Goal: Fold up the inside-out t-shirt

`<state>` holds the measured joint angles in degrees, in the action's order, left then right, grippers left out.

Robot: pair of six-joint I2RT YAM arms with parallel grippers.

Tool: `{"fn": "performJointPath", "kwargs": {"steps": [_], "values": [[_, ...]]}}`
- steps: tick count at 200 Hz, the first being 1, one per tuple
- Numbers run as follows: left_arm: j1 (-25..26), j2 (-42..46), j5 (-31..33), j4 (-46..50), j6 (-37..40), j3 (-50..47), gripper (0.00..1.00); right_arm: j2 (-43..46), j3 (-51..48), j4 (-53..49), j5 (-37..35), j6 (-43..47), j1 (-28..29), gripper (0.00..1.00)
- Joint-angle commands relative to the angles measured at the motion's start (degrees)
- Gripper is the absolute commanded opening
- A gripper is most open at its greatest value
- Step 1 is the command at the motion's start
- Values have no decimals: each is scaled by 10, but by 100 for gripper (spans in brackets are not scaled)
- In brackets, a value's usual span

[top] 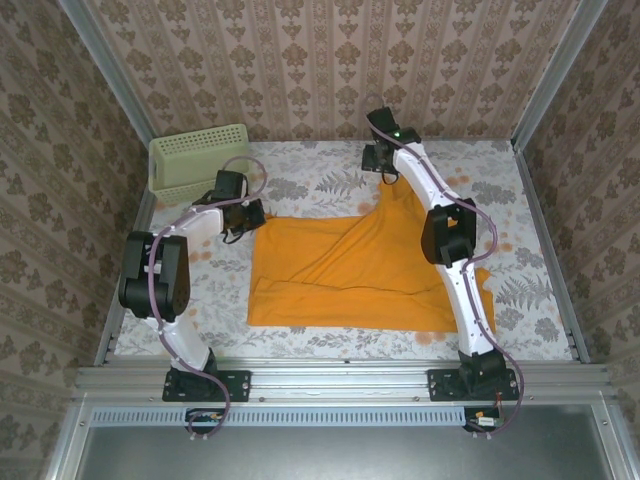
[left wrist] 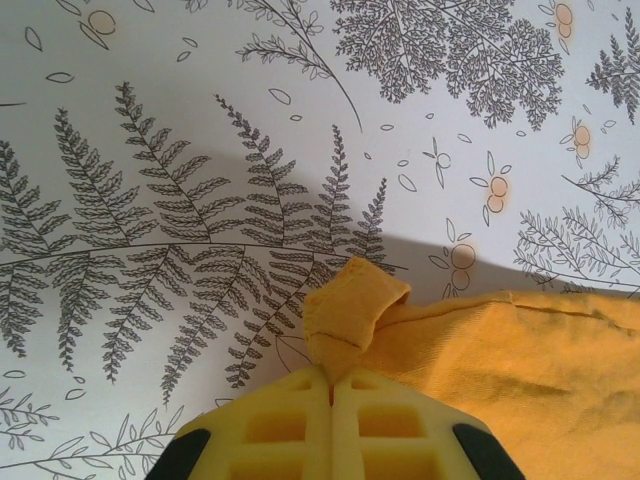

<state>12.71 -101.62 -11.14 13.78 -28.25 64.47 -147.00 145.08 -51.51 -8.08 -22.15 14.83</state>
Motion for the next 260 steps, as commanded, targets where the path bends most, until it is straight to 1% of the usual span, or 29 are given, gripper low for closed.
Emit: {"fn": "performJointPath", "kwargs": {"steps": [1, 24, 39, 66, 104, 124, 161, 178, 198, 209, 216, 240, 260], "values": [[-5, 11, 7, 6, -4, -12, 0, 36, -1, -22, 0, 20, -34, 55], [-7, 13, 8, 5, -6, -20, 0, 80, -88, 22, -1, 25, -70, 53], [-8, 17, 9, 5, -5, -24, 0, 88, -116, 33, 5, 28, -88, 52], [-10, 21, 15, 5, -6, -29, 0, 72, -122, 19, 24, 27, -107, 51], [-15, 24, 16, 0, -17, -39, 0, 64, -162, 9, -13, 24, -110, 51], [-15, 24, 19, 0, -18, -41, 0, 64, -185, 12, -15, 22, -114, 51], [-21, 34, 34, 2, -29, -54, 0, 56, -201, 0, -31, 11, -118, 49], [-26, 38, 37, 0, -36, -62, 0, 48, -192, -23, -40, -9, -126, 48], [-33, 46, 42, -1, -42, -73, 0, 55, -206, -26, -41, -33, -144, 47], [-36, 49, 44, -3, -44, -79, 0, 64, -222, -15, -26, -30, -150, 47], [-37, 50, 40, -4, -44, -80, 0, 77, -242, 4, -12, -21, -151, 47], [-40, 47, 34, -2, -43, -77, 0, 140, -332, 84, 36, 3, -149, 54], [-39, 43, 31, -4, -44, -75, 0, 170, -370, 115, 58, 20, -145, 60]]}}
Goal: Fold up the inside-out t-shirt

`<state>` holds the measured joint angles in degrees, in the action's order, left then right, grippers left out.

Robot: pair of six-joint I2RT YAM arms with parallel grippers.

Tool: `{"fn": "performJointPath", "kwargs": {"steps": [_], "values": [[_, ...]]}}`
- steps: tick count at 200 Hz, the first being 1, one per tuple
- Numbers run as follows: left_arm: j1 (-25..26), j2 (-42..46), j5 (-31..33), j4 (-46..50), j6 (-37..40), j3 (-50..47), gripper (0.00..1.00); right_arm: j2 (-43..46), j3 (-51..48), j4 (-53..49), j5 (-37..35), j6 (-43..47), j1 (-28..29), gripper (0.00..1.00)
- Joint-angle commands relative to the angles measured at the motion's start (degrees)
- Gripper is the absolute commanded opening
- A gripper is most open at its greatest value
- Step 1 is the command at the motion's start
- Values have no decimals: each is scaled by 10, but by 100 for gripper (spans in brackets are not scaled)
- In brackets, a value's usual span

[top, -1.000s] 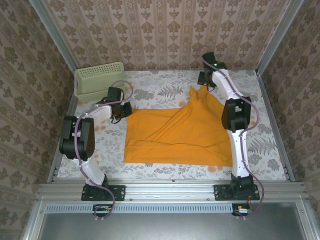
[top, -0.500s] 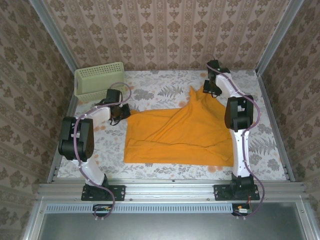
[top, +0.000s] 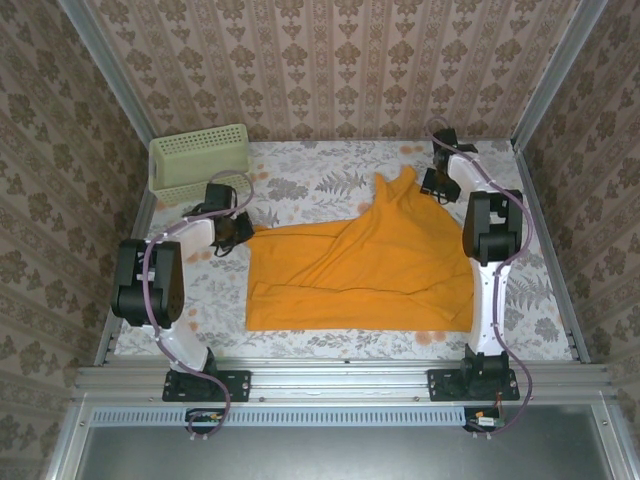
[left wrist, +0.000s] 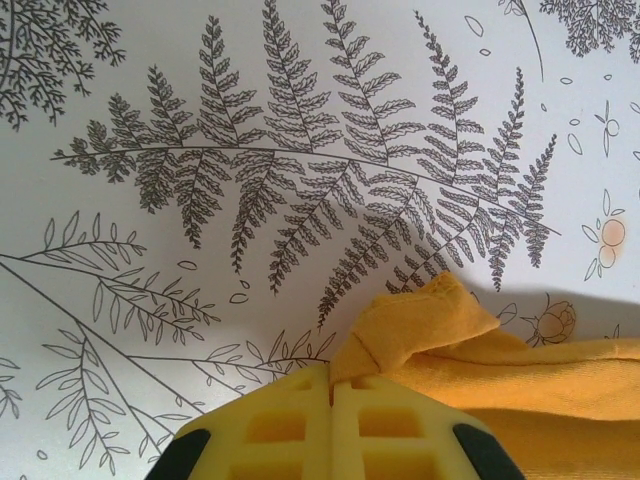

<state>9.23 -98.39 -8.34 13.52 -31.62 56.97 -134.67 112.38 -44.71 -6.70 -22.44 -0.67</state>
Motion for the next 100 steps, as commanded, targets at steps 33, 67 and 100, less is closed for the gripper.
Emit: {"fn": "performJointPath", "kwargs": {"steps": [33, 67, 100], "values": [[-4, 12, 6, 2, -13, -3, 0, 3, 17, -7, 11, 29, 22, 65], [-11, 31, 27, 7, -28, -28, 0, -71, 120, -117, -61, -10, 12, 61], [-21, 43, 30, 1, -45, -61, 0, -62, 96, -132, -89, -54, -11, 55]]}}
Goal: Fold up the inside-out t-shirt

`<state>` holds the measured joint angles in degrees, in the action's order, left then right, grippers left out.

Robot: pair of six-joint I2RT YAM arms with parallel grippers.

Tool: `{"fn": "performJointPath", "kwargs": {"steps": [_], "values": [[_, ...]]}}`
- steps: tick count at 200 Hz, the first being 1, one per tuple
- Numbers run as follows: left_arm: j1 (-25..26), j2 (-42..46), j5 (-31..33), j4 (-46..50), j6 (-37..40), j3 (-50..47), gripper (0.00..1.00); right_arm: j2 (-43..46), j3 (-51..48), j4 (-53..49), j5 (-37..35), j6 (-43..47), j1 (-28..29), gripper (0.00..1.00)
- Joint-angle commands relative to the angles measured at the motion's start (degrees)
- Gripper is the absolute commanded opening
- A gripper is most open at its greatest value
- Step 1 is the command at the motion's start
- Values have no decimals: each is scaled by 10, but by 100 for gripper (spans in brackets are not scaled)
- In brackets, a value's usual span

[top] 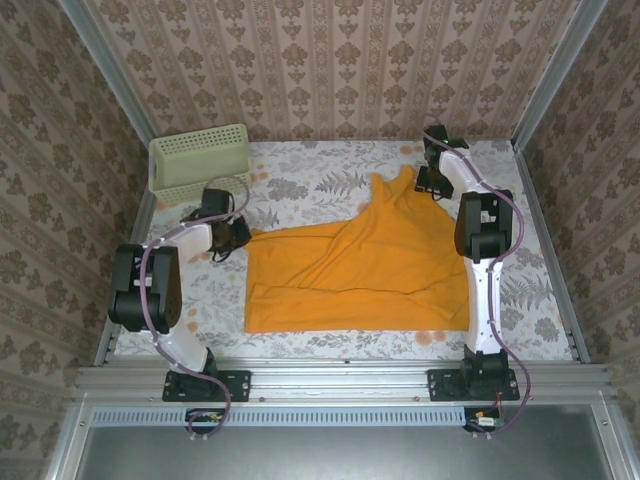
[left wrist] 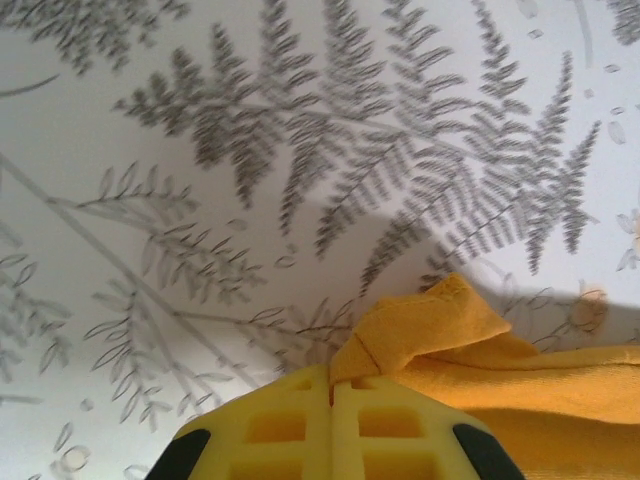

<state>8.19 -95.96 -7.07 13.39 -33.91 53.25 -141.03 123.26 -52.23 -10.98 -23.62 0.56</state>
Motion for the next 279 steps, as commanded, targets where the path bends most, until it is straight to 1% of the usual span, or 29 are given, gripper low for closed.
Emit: {"fn": "performJointPath", "kwargs": {"steps": [1, 12, 32, 65, 90, 112, 131, 167, 187, 211, 231, 241, 254, 279], "values": [[-11, 19, 17, 2, -23, -25, 0, 3, -14, -56, -47, -43, -24, 55], [-12, 22, 16, -1, -22, -32, 0, 14, -35, -39, -35, -43, -31, 54], [-14, 27, 17, 2, -19, -38, 0, 25, -46, -31, -39, -43, -36, 52], [-16, 34, 21, 6, -15, -40, 0, 52, -53, -12, -32, -35, -35, 52], [-17, 29, 9, 7, -8, -32, 0, 80, -64, 36, 6, -6, -25, 53], [-17, 22, 4, 11, -4, -24, 0, 87, -56, 74, 65, 32, -7, 57], [-16, 20, 1, 11, -3, -20, 0, 65, -12, 67, 85, 43, 7, 59], [-17, 14, -5, 13, 1, -13, 0, -13, 102, 24, 118, 52, 23, 63], [-17, 8, -12, 18, 7, -3, 0, -64, 186, -12, 124, 49, 25, 64], [-17, 5, -17, 21, 12, 8, 0, -115, 260, -41, 125, 43, 25, 64], [-17, 3, -20, 24, 16, 21, 0, -137, 281, -42, 121, 42, 24, 63], [-17, 0, -20, 27, 17, 29, 0, -141, 282, -34, 124, 44, 25, 60], [-17, -1, -20, 28, 18, 37, 0, -149, 292, -33, 136, 44, 23, 54], [-17, -1, -14, 28, 19, 53, 0, -146, 293, -20, 130, 46, 21, 31]]}}
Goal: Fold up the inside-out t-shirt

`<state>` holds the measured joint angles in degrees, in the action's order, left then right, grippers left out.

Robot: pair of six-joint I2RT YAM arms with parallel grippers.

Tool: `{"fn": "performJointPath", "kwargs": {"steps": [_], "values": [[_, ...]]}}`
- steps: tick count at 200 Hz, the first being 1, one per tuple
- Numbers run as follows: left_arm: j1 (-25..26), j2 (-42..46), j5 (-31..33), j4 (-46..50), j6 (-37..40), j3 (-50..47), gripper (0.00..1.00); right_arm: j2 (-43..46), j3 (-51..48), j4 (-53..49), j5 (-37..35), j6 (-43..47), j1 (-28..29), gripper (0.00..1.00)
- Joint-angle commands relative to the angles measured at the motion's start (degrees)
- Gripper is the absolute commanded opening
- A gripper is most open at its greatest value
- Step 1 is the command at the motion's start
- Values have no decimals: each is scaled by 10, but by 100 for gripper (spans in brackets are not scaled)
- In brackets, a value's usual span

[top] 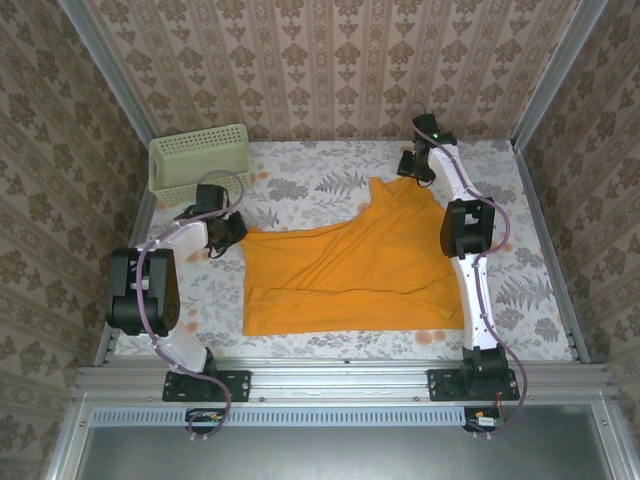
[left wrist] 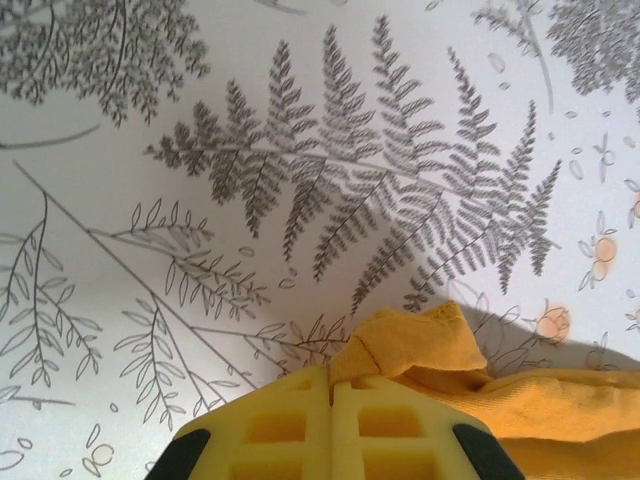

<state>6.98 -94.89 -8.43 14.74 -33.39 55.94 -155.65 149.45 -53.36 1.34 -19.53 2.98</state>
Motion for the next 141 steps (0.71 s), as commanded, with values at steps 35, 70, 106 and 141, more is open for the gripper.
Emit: {"fn": "performJointPath", "kwargs": {"steps": [35, 70, 106, 141], "values": [[-8, -7, -3, -18, 18, 32, 0, 18, 33, 19, 21, 10, -13, 7], [-13, 1, 0, -45, 28, 31, 0, 68, 29, 33, 23, 16, -24, 0], [-20, 2, -12, -72, 29, 11, 0, 171, -80, 86, 28, 20, -30, 0], [-21, 16, -27, -81, 25, 1, 0, 298, -275, 188, 37, 20, -30, 0]]}}
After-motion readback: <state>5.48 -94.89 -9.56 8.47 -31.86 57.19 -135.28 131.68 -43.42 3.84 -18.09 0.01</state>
